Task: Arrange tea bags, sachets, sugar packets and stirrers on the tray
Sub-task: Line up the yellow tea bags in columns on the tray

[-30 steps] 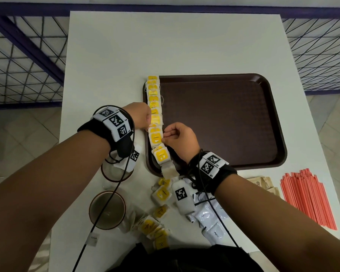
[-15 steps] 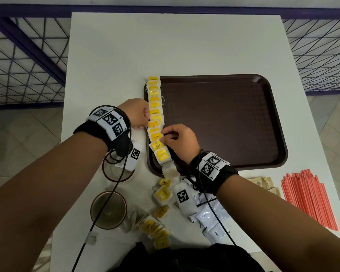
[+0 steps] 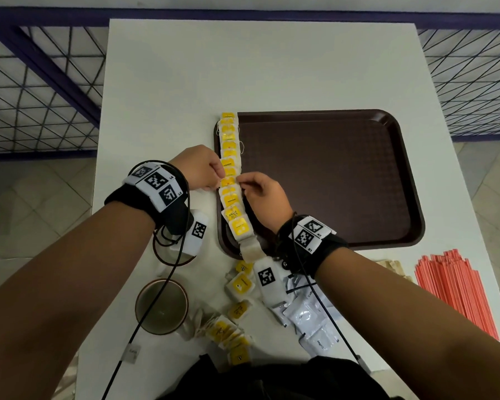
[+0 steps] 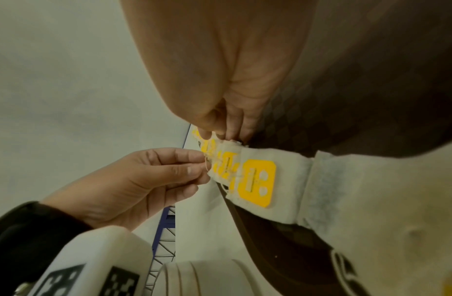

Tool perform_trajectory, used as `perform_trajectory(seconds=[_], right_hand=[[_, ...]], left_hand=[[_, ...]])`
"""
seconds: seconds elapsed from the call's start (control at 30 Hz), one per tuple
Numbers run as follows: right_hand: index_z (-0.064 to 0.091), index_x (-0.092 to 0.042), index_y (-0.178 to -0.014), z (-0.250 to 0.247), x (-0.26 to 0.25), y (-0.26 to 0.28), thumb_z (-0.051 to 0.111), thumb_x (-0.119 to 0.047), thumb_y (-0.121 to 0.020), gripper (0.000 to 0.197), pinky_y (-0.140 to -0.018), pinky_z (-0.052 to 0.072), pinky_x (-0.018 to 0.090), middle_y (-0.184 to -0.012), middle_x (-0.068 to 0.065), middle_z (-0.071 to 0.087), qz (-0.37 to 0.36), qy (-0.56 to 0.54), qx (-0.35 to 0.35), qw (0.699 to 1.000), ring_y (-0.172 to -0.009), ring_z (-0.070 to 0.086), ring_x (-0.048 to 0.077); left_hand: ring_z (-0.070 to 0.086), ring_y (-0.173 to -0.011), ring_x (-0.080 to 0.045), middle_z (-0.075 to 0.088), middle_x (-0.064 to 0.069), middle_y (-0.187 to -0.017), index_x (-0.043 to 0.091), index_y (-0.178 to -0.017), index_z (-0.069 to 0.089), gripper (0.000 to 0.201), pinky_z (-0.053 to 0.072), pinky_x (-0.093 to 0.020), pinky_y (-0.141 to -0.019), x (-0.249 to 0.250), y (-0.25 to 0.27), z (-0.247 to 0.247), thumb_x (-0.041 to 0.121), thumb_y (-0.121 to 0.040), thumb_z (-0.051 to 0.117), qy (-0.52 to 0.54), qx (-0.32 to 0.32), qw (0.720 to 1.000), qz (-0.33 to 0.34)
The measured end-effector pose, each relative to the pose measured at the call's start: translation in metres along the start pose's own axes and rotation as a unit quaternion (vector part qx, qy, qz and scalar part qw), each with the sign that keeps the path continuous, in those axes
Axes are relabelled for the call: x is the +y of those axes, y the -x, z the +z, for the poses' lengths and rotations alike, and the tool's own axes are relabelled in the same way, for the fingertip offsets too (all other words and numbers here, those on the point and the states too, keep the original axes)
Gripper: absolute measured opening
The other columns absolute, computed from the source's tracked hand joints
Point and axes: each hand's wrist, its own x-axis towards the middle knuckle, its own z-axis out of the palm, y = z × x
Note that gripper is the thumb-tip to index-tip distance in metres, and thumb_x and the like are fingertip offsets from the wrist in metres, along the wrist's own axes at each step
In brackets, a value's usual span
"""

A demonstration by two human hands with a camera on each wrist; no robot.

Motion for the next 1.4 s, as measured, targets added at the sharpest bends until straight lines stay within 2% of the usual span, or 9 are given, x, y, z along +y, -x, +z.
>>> perform_trajectory(seconds=[0.13,0.27,0.4,0.57,0.67,0.87,1.0,1.23,1.4], right_hand=[[0.063,-0.004,-0.104,-0.005,0.002,0.002,0.040,0.013,-0.084,0.035,-0.090,0.049,0.016,-0.108,0.008,0.067,-0.002,-0.010,0.008,1.000,-0.101,0.063,0.013],[0.063,-0.004,-0.096,-0.012,0.012,0.009,0.041,0.012,-0.084,0.029,-0.084,0.054,0.028,-0.096,0.013,0.068,0.042,-0.009,0.016,0.999,-0.085,0.065,0.019],[0.064,-0.012,-0.088,-0.011,0.017,0.018,0.049,0.001,-0.087,0.020,-0.084,0.056,0.036,-0.091,0.011,0.071,0.063,0.023,-0.026,0.997,-0.085,0.069,0.020],[0.067,-0.007,-0.092,-0.009,0.007,0.024,0.049,0.005,-0.083,0.024,-0.080,0.050,0.018,-0.093,0.008,0.071,0.036,0.073,-0.042,0.996,-0.085,0.065,0.014],[0.067,-0.007,-0.093,-0.010,0.005,0.026,0.048,0.005,-0.082,0.026,-0.082,0.050,0.020,-0.095,0.008,0.071,0.036,0.076,-0.041,0.996,-0.088,0.066,0.017],[0.067,-0.012,-0.093,-0.019,0.008,0.033,0.061,-0.009,-0.084,0.012,-0.079,0.050,0.022,-0.088,0.001,0.070,0.035,0.115,-0.042,0.992,-0.080,0.063,0.012],[0.064,-0.012,-0.098,-0.015,0.008,0.040,0.075,-0.009,-0.075,0.026,-0.076,0.051,0.023,-0.088,0.002,0.066,0.053,0.077,-0.090,0.991,-0.072,0.058,0.011],[0.064,-0.010,-0.101,-0.004,0.009,0.046,0.072,0.003,-0.072,0.033,-0.065,0.044,0.012,-0.077,-0.004,0.056,0.036,0.026,-0.073,0.996,-0.061,0.047,0.002],[0.061,-0.003,-0.104,-0.009,0.009,0.047,0.070,0.008,-0.074,0.033,-0.065,0.048,0.011,-0.078,-0.001,0.057,0.048,-0.014,-0.062,0.997,-0.059,0.052,-0.003]], left_hand=[[0.063,-0.077,-0.017,0.065,0.001,-0.077,0.012,-0.086,0.069,0.013,0.053,-0.029,-0.072,0.002,0.002,0.001,0.003,-0.077,0.069,-0.014,0.002,1.000,0.011],[0.055,-0.076,-0.010,0.060,0.008,-0.076,0.011,-0.091,0.070,0.014,0.043,-0.019,-0.062,0.006,0.004,0.003,0.015,-0.077,0.074,-0.097,-0.023,0.995,0.024],[0.055,-0.075,-0.014,0.063,0.000,-0.082,0.007,-0.092,0.071,0.015,0.042,-0.026,-0.071,0.012,0.001,0.005,0.018,-0.080,0.070,-0.178,-0.045,0.983,0.015],[0.055,-0.078,-0.017,0.066,-0.008,-0.089,0.004,-0.094,0.070,0.015,0.045,-0.028,-0.077,0.020,0.000,0.006,0.012,-0.085,0.062,-0.210,-0.052,0.976,0.033],[0.057,-0.081,-0.020,0.062,-0.004,-0.083,0.005,-0.094,0.070,0.015,0.046,-0.030,-0.078,0.021,0.000,0.005,0.012,-0.084,0.062,-0.217,-0.055,0.974,0.034],[0.054,-0.070,-0.013,0.060,0.003,-0.071,0.008,-0.081,0.068,0.011,0.041,-0.022,-0.061,0.016,0.008,0.003,0.017,-0.077,0.073,-0.195,-0.056,0.979,0.030],[0.059,-0.076,-0.014,0.067,0.000,-0.080,0.012,-0.080,0.072,0.013,0.043,-0.025,-0.066,0.012,0.014,0.012,0.022,-0.073,0.076,-0.241,-0.109,0.964,0.011],[0.064,-0.090,-0.021,0.070,-0.004,-0.091,0.012,-0.088,0.072,0.018,0.053,-0.034,-0.083,0.015,0.019,0.023,0.026,-0.076,0.074,-0.263,-0.142,0.954,0.009],[0.053,-0.083,-0.014,0.059,0.002,-0.086,0.011,-0.093,0.067,0.014,0.038,-0.025,-0.072,0.020,0.022,0.023,0.020,-0.082,0.068,-0.254,-0.128,0.958,0.036]])
